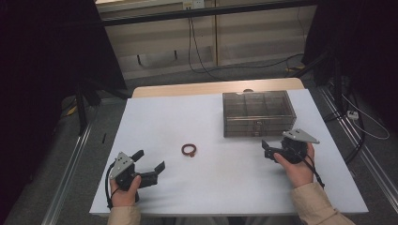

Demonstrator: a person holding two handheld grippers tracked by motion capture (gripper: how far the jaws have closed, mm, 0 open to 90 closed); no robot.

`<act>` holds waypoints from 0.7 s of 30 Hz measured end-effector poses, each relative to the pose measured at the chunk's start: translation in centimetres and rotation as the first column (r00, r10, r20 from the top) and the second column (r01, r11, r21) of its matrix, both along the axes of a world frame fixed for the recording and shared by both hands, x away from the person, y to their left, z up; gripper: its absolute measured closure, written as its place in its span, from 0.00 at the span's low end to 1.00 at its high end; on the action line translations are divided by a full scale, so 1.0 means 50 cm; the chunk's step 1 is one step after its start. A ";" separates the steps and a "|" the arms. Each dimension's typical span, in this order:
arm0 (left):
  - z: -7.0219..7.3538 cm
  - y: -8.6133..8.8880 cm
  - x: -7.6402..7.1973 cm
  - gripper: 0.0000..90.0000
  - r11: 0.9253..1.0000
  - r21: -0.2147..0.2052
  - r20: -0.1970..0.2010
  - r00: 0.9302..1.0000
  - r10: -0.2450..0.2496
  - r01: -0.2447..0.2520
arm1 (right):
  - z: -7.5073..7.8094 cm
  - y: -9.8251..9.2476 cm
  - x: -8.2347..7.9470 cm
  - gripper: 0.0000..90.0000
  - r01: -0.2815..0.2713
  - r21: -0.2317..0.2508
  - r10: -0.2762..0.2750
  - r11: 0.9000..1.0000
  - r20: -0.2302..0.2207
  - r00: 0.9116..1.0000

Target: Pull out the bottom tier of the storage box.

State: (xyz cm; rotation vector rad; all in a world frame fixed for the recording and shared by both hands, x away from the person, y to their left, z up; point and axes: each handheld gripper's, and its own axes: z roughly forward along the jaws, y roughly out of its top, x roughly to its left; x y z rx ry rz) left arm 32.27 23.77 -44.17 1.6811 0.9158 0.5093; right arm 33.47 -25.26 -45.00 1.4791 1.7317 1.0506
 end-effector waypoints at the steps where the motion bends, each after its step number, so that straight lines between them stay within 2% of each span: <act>1: 0.000 0.000 0.000 0.03 1.000 0.000 0.000 1.000 0.000 0.000 | 0.000 0.000 0.000 0.08 0.000 0.000 0.000 1.000 0.000 1.000; 9: -0.001 -0.002 0.000 0.03 1.000 -0.007 -0.004 1.000 0.001 -0.001 | -0.001 0.013 0.018 0.08 0.007 -0.013 -0.008 1.000 -0.037 0.999; 10: -0.001 -0.001 0.001 0.03 1.000 0.003 -0.005 1.000 -0.004 0.004 | -0.003 0.018 0.022 0.08 0.011 -0.017 -0.012 1.000 -0.046 0.999; 16: -0.002 -0.001 0.001 0.03 1.000 0.004 -0.007 1.000 -0.004 0.004 | -0.010 0.026 0.036 0.09 0.031 -0.020 -0.032 0.999 -0.074 0.997; 21: -0.002 -0.001 0.002 0.03 1.000 0.003 -0.007 1.000 -0.003 0.003 | -0.013 0.030 0.044 0.09 0.050 -0.021 -0.051 0.999 -0.080 0.995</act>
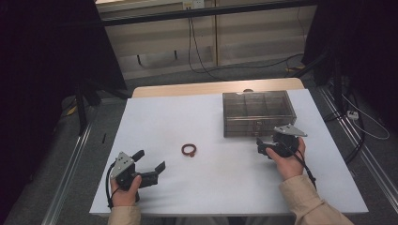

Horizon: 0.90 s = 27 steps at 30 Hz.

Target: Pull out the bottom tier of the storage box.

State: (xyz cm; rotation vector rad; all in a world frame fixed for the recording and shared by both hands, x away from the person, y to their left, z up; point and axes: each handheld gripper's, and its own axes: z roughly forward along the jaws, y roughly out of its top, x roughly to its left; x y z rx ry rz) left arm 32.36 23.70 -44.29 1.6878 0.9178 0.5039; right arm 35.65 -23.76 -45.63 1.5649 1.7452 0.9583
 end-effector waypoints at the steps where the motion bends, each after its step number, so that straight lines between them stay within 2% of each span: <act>1: 0.000 0.000 0.000 0.03 1.000 0.002 0.000 1.000 0.000 0.000 | -0.003 0.002 0.003 0.10 0.008 0.010 -0.008 1.000 -0.004 1.000; 8: -0.001 -0.001 0.001 0.03 1.000 0.002 -0.001 1.000 -0.002 0.002 | -0.006 0.006 0.009 0.10 0.025 0.017 -0.024 1.000 -0.010 1.000; 9: 0.000 -0.001 0.001 0.03 1.000 0.004 -0.001 1.000 -0.002 0.002 | -0.003 0.011 0.011 0.10 0.022 0.004 -0.022 1.000 -0.007 1.000; 20: 0.000 0.000 0.001 0.03 1.000 -0.001 -0.004 1.000 0.002 -0.002 | -0.006 0.018 0.016 0.11 0.037 -0.007 -0.037 0.999 -0.014 0.999; 27: 0.000 0.000 0.001 0.03 1.000 0.000 -0.006 1.000 0.001 -0.001 | -0.007 0.019 0.015 0.11 0.022 -0.049 -0.023 0.999 -0.018 1.000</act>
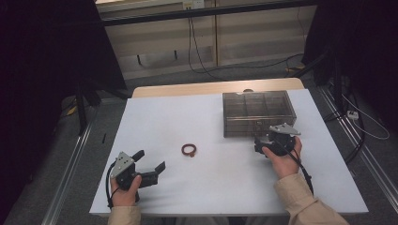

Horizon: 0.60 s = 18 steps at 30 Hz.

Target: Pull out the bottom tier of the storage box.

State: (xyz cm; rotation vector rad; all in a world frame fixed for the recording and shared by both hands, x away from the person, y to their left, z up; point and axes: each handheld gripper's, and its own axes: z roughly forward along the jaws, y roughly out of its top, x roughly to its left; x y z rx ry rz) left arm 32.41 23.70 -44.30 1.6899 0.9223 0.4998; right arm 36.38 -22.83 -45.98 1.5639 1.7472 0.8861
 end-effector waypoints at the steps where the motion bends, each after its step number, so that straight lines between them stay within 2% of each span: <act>1: 0.000 0.000 0.000 0.03 1.000 0.000 0.000 1.000 0.000 0.000 | 0.000 0.000 0.000 0.11 0.000 0.000 0.000 1.000 0.000 1.000; 2: 0.000 0.000 0.000 0.03 1.000 0.000 0.000 1.000 0.000 0.000 | 0.000 0.002 -0.001 0.11 -0.009 -0.021 0.009 1.000 0.001 1.000; 5: 0.000 0.000 0.000 0.03 1.000 0.000 0.000 1.000 0.001 -0.001 | 0.001 0.004 -0.002 0.11 -0.020 -0.040 0.021 0.999 0.005 1.000; 6: 0.000 0.000 0.000 0.03 1.000 0.001 -0.001 1.000 0.001 -0.001 | 0.001 0.005 -0.003 0.12 -0.026 -0.065 0.027 0.998 0.009 1.000; 7: 0.000 0.000 0.000 0.03 1.000 0.001 -0.001 1.000 0.001 -0.001 | 0.001 0.005 -0.003 0.12 -0.026 -0.065 0.027 0.998 0.009 1.000; 8: 0.000 0.000 0.000 0.03 1.000 0.001 -0.001 1.000 0.000 0.000 | 0.001 0.006 -0.004 0.13 -0.040 -0.088 0.041 0.995 0.013 0.999; 12: 0.000 0.000 0.000 0.03 1.000 0.002 -0.003 1.000 0.001 -0.001 | 0.002 0.006 -0.007 0.18 -0.065 -0.119 0.069 0.991 0.027 0.997; 18: -0.001 0.000 0.000 0.03 1.000 0.007 -0.004 1.000 -0.002 0.002 | 0.001 0.007 -0.011 0.22 -0.097 -0.161 0.102 0.982 0.018 0.995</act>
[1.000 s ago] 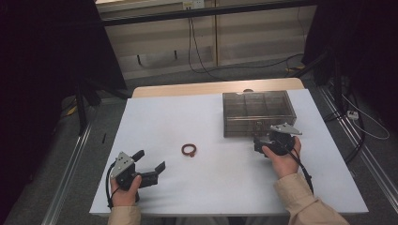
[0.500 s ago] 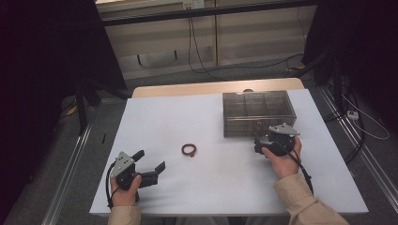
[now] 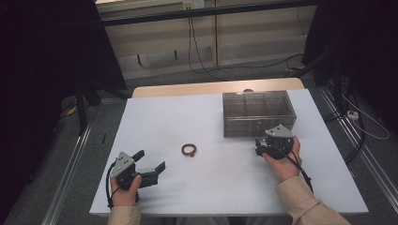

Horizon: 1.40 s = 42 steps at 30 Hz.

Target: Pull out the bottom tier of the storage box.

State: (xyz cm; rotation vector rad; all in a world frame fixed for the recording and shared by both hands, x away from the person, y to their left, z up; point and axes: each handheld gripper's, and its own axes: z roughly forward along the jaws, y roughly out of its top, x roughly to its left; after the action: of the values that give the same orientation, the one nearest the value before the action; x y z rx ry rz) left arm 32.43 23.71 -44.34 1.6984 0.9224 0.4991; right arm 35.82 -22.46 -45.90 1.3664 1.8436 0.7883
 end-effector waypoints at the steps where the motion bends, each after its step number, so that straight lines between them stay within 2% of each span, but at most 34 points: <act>1: 0.000 0.000 0.000 0.03 1.000 0.000 -0.001 1.000 0.000 0.000 | 0.000 0.001 -0.001 0.22 -0.011 -0.029 0.012 1.000 0.002 1.000; 2: 0.000 0.000 0.000 0.03 1.000 0.001 -0.001 1.000 0.000 0.000 | 0.001 0.002 -0.003 0.25 -0.030 -0.065 0.031 0.997 0.003 1.000; 7: 0.000 0.000 0.000 0.03 1.000 0.000 -0.002 1.000 0.000 0.000 | 0.002 0.000 -0.006 0.28 -0.057 -0.099 0.058 0.993 0.001 0.998; 8: -0.001 -0.001 0.000 0.03 1.000 0.000 -0.003 1.000 -0.001 0.001 | 0.001 0.000 -0.008 0.29 -0.076 -0.139 0.077 0.987 0.003 0.997; 12: -0.001 -0.001 0.000 0.03 1.000 0.001 -0.004 1.000 0.001 -0.001 | 0.001 0.001 -0.010 0.33 -0.102 -0.170 0.104 0.980 0.002 0.995; 14: -0.001 0.000 0.000 0.03 1.000 0.001 -0.004 1.000 0.002 -0.002 | 0.002 0.002 -0.011 0.36 -0.123 -0.208 0.127 0.970 0.005 0.992; 17: -0.001 0.000 0.001 0.03 1.000 0.004 -0.005 1.000 0.004 -0.004 | 0.001 0.003 -0.012 0.40 -0.138 -0.225 0.142 0.964 0.002 0.990; 18: -0.001 0.000 0.001 0.03 1.000 0.005 -0.006 1.000 0.005 -0.005 | 0.000 0.005 -0.012 0.42 -0.160 -0.252 0.164 0.954 -0.004 0.986; 19: -0.001 0.000 0.001 0.03 1.000 0.005 -0.006 1.000 0.006 -0.006 | 0.000 0.005 -0.012 0.42 -0.160 -0.252 0.164 0.954 -0.004 0.986; 20: -0.001 0.000 0.001 0.03 1.000 0.004 -0.006 1.000 0.006 -0.006 | -0.001 0.007 -0.014 0.43 -0.175 -0.283 0.181 0.943 -0.006 0.984; 21: -0.001 0.000 0.001 0.03 1.000 0.004 -0.006 1.000 0.006 -0.006 | -0.001 0.007 -0.014 0.43 -0.175 -0.283 0.181 0.943 -0.006 0.984; 22: -0.001 0.001 0.001 0.03 1.000 0.004 -0.006 1.000 0.008 -0.008 | -0.001 0.010 -0.015 0.45 -0.189 -0.316 0.197 0.930 -0.007 0.980; 23: -0.001 0.001 0.001 0.03 1.000 0.004 -0.006 1.000 0.008 -0.008 | -0.001 0.012 -0.015 0.45 -0.196 -0.332 0.205 0.923 -0.007 0.979; 24: -0.001 0.001 0.001 0.03 1.000 0.005 -0.007 1.000 0.007 -0.007 | -0.001 0.012 -0.015 0.45 -0.196 -0.332 0.205 0.923 -0.007 0.979; 26: -0.001 0.000 0.001 0.03 1.000 0.006 -0.006 1.000 0.008 -0.008 | -0.001 0.016 -0.016 0.48 -0.213 -0.378 0.228 0.901 -0.006 0.974; 27: -0.001 0.000 0.001 0.03 1.000 0.006 -0.006 1.000 0.008 -0.008 | -0.001 0.016 -0.016 0.48 -0.213 -0.378 0.228 0.901 -0.006 0.974; 28: -0.001 0.000 0.001 0.03 1.000 0.006 -0.006 1.000 0.009 -0.009 | -0.001 0.017 -0.015 0.48 -0.219 -0.416 0.240 0.883 -0.002 0.971; 29: -0.001 0.000 0.001 0.03 1.000 0.007 -0.006 1.000 0.007 -0.007 | -0.001 0.017 -0.015 0.48 -0.219 -0.416 0.240 0.883 -0.002 0.971; 31: -0.001 0.000 0.001 0.03 1.000 0.007 -0.006 1.000 0.007 -0.007 | 0.000 0.018 -0.015 0.49 -0.231 -0.445 0.256 0.865 -0.004 0.967; 32: -0.001 0.001 0.001 0.03 1.000 0.007 -0.006 1.000 0.007 -0.007 | 0.000 0.020 -0.016 0.50 -0.230 -0.450 0.254 0.863 -0.007 0.967; 33: -0.001 0.000 0.001 0.03 1.000 0.007 -0.007 1.000 0.007 -0.007 | 0.001 0.021 -0.016 0.51 -0.232 -0.468 0.260 0.853 -0.006 0.966; 34: -0.001 0.000 0.001 0.03 1.000 0.007 -0.007 1.000 0.006 -0.006 | 0.001 0.023 -0.016 0.52 -0.245 -0.501 0.279 0.830 -0.006 0.960; 35: -0.002 0.000 0.001 0.03 1.000 0.004 -0.009 1.000 0.005 -0.005 | 0.001 0.023 -0.016 0.52 -0.245 -0.501 0.279 0.830 -0.006 0.960; 39: -0.001 -0.001 0.001 0.03 1.000 0.004 -0.008 1.000 0.005 -0.005 | -0.002 0.027 -0.016 0.52 -0.251 -0.515 0.287 0.820 -0.010 0.958; 40: -0.001 0.000 0.001 0.03 1.000 0.005 -0.008 1.000 0.005 -0.005 | -0.003 0.028 -0.015 0.52 -0.254 -0.512 0.290 0.820 -0.010 0.957; 41: -0.001 0.000 0.001 0.03 1.000 0.006 -0.008 1.000 0.005 -0.005 | -0.002 0.027 -0.014 0.52 -0.258 -0.533 0.296 0.806 -0.014 0.955; 42: -0.001 0.000 0.002 0.03 1.000 0.006 -0.008 1.000 0.006 -0.005 | -0.003 0.029 -0.015 0.52 -0.260 -0.532 0.298 0.806 -0.016 0.955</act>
State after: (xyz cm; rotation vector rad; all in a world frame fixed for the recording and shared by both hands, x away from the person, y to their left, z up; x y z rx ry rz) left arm 32.51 23.73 -44.41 1.7050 0.9326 0.4993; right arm 35.06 -21.02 -46.06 0.7140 2.0333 0.4009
